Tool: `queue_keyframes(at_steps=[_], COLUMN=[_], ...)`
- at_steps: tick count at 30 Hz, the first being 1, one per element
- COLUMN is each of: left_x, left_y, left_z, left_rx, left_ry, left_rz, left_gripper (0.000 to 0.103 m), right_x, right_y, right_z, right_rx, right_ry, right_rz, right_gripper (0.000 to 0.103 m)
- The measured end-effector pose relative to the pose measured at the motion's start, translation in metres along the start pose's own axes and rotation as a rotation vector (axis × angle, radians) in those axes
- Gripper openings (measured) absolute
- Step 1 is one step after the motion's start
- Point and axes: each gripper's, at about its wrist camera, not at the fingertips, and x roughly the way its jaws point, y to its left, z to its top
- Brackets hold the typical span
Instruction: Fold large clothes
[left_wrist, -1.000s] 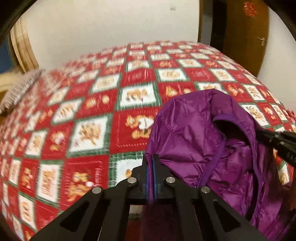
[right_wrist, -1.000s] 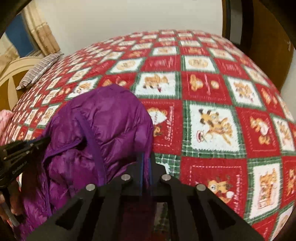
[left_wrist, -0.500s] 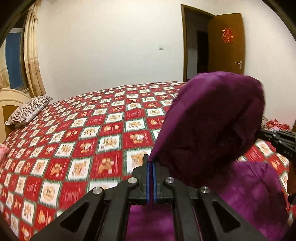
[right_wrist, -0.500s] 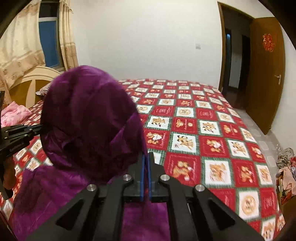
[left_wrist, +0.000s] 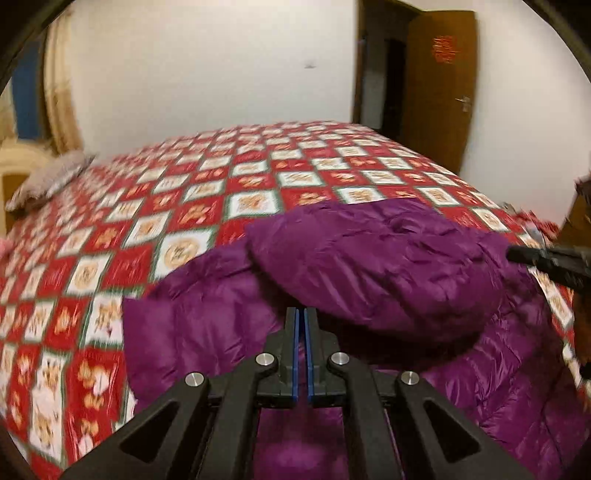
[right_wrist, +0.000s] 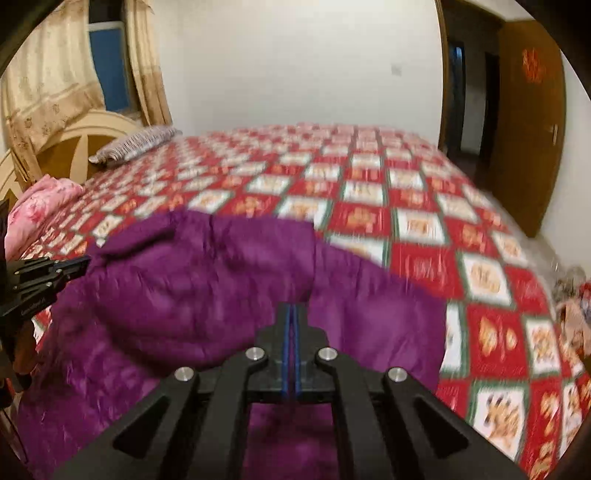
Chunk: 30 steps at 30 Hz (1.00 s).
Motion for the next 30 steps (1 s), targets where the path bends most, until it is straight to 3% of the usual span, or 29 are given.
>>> queue_keyframes(at_steps=[1, 2, 3, 4, 5, 6, 7, 10, 12, 16, 21, 23, 24, 25, 26, 27, 30], left_x=[0.001, 0.002, 0.003, 0.005, 0.007, 0.007, 0.006, 0.003, 0.008, 0.016, 0.037, 0.046, 0.048, 0.050, 0.052, 0.051, 0.027], left_y=[0.006, 0.008, 0.010, 0.013, 0.018, 0.021, 0.024, 0.027, 0.024, 0.007, -0.013, -0.025, -0.028, -0.031, -0.032, -0.033, -0.037], left_z=[0.002, 0.002, 0.003, 0.005, 0.008, 0.011, 0.014, 0.023, 0.027, 0.036, 0.035, 0.030, 0.028, 0.026, 0.025, 0.025, 0.025], left_rx=[-0.029, -0.042, -0.056, -0.075, -0.108, -0.147, -0.180, -0.270, -0.318, -0.271, -0.265, -0.230, -0.218, -0.207, -0.206, -0.211, -0.177], left_ry=[0.013, 0.021, 0.028, 0.038, 0.044, 0.035, 0.016, -0.010, 0.027, 0.057, 0.120, 0.134, 0.130, 0.137, 0.154, 0.160, 0.108], left_rz=[-0.002, 0.003, 0.014, 0.028, 0.039, 0.041, 0.035, -0.067, -0.088, 0.010, -0.037, -0.043, -0.048, -0.059, -0.086, -0.105, -0.106], left_gripper=[0.003, 0.003, 0.005, 0.009, 0.013, 0.024, 0.042, 0.078, 0.086, 0.086, 0.086, 0.085, 0.073, 0.042, 0.025, 0.017, 0.016], right_x=[0.000, -0.002, -0.007, -0.011, -0.012, -0.011, -0.009, -0.002, 0.001, 0.010, 0.027, 0.033, 0.036, 0.037, 0.037, 0.034, 0.014], right_y=[-0.002, -0.004, -0.004, -0.003, -0.002, -0.001, -0.001, 0.003, 0.009, 0.015, 0.015, 0.018, 0.021, 0.023, 0.026, 0.027, 0.030], right_z=[-0.001, -0.001, -0.002, -0.002, -0.001, 0.001, 0.003, 0.007, 0.009, 0.007, 0.004, 0.002, 0.001, 0.000, -0.002, -0.003, -0.007], right_rx=[0.025, 0.054, 0.077, 0.094, 0.102, 0.118, 0.136, 0.189, 0.191, 0.196, 0.249, 0.241, 0.231, 0.217, 0.194, 0.183, 0.153], right_ry=[0.011, 0.006, -0.016, -0.044, -0.051, -0.050, -0.048, -0.042, -0.040, -0.010, 0.055, 0.077, 0.096, 0.107, 0.112, 0.104, 0.061], right_rz=[0.017, 0.040, 0.056, 0.064, 0.071, 0.077, 0.087, 0.130, 0.143, 0.149, 0.162, 0.170, 0.166, 0.151, 0.121, 0.114, 0.114], right_gripper=[0.031, 0.069, 0.083, 0.088, 0.088, 0.087, 0.087, 0.086, 0.086, 0.086, 0.080, 0.069, 0.062, 0.035, 0.005, 0.008, 0.006])
